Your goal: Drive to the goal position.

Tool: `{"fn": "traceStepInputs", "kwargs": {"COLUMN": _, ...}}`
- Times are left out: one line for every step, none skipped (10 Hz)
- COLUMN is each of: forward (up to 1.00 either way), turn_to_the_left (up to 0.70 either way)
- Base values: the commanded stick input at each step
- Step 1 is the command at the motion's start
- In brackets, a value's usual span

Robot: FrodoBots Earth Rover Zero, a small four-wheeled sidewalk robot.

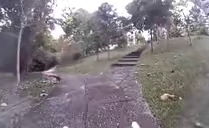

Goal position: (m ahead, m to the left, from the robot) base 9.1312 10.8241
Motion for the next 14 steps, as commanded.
{"fn": "traceStepInputs", "kwargs": {"forward": 0.7, "turn_to_the_left": 0.15}}
{"fn": "traceStepInputs", "kwargs": {"forward": 0.7, "turn_to_the_left": 0.15}}
{"fn": "traceStepInputs", "kwargs": {"forward": 0.7, "turn_to_the_left": 0.15}}
{"fn": "traceStepInputs", "kwargs": {"forward": 0.7, "turn_to_the_left": 0.15}}
{"fn": "traceStepInputs", "kwargs": {"forward": 0.7, "turn_to_the_left": 0.15}}
{"fn": "traceStepInputs", "kwargs": {"forward": 0.7, "turn_to_the_left": 0.15}}
{"fn": "traceStepInputs", "kwargs": {"forward": 0.7, "turn_to_the_left": 0.15}}
{"fn": "traceStepInputs", "kwargs": {"forward": 0.7, "turn_to_the_left": 0.15}}
{"fn": "traceStepInputs", "kwargs": {"forward": 0.7, "turn_to_the_left": 0.15}}
{"fn": "traceStepInputs", "kwargs": {"forward": 0.7, "turn_to_the_left": 0.15}}
{"fn": "traceStepInputs", "kwargs": {"forward": 0.7, "turn_to_the_left": 0.15}}
{"fn": "traceStepInputs", "kwargs": {"forward": 0.7, "turn_to_the_left": 0.15}}
{"fn": "traceStepInputs", "kwargs": {"forward": 0.7, "turn_to_the_left": 0.15}}
{"fn": "traceStepInputs", "kwargs": {"forward": 0.7, "turn_to_the_left": 0.15}}
